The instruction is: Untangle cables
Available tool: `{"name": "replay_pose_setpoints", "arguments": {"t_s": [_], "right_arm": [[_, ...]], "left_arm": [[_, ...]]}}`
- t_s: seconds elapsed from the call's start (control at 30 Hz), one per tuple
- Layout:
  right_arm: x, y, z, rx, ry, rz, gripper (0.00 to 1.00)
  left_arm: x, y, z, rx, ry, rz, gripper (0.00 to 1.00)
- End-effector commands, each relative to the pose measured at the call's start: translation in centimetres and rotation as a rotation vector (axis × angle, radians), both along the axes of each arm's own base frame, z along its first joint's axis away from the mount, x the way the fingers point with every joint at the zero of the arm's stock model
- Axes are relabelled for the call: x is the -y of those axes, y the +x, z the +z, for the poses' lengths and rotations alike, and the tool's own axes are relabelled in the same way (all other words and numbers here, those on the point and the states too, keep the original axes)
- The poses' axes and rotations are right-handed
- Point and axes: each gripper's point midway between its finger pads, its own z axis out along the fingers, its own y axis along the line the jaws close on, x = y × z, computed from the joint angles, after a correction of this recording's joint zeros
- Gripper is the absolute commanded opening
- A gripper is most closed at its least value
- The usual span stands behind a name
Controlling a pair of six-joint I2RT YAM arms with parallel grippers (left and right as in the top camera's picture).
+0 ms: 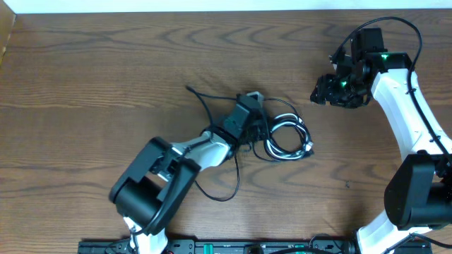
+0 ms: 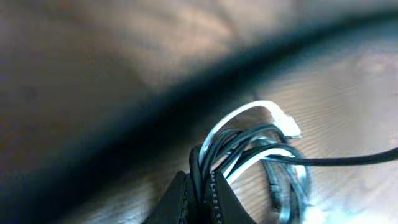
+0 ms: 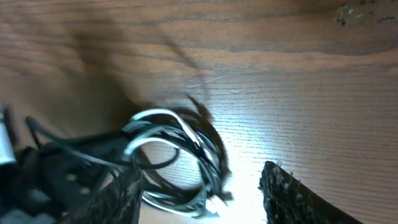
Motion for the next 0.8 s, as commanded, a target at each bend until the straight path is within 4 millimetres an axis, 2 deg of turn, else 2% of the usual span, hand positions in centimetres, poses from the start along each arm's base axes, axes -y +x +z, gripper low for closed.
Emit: {"name": "replay_pose_setpoints", "arguments": {"t_s": [0.0, 0.1, 0.2, 0.27, 0.37, 0.47, 0.77], "right_arm": [[0.1, -0.1, 0.0, -0.001, -0.008, 0.017, 0.59], [-0.7, -0.2, 0.2, 0.006, 0.034, 0.061, 0.59], [-3.0, -0.5, 1.2, 0.034, 0.163, 0.162, 0.58], [-4.0, -0.7, 1.8, 0.051, 0.224, 0.209, 0.58], [-4.9, -0.8, 2.4, 0.074, 0.279, 0.255, 0.59], [-5.4, -0.7, 2.7, 0.094, 0.301, 0.279, 0.59], [-8.6, -1.3, 3.8, 0.146, 0.377, 0.407, 0.59]], "left_arm": [[0.0, 1.1, 6.6, 0.172, -0.069, -0.078, 0.08], [-0.1, 1.0, 10.9, 0.261, -0.12, -0.099, 0.07], [-0.2, 0.5, 15.2, 0.341, -0.176, -0.108, 0.07], [-0.4, 0.1, 17.6, 0.388, -0.203, -0.107, 0.08], [-0.8, -0.3, 20.0, 0.437, -0.232, -0.104, 0.07], [-1.0, -0.6, 21.0, 0.452, -0.243, -0.105, 0.07], [-1.4, -0.6, 20.2, 0.407, -0.234, -0.091, 0.07]]}}
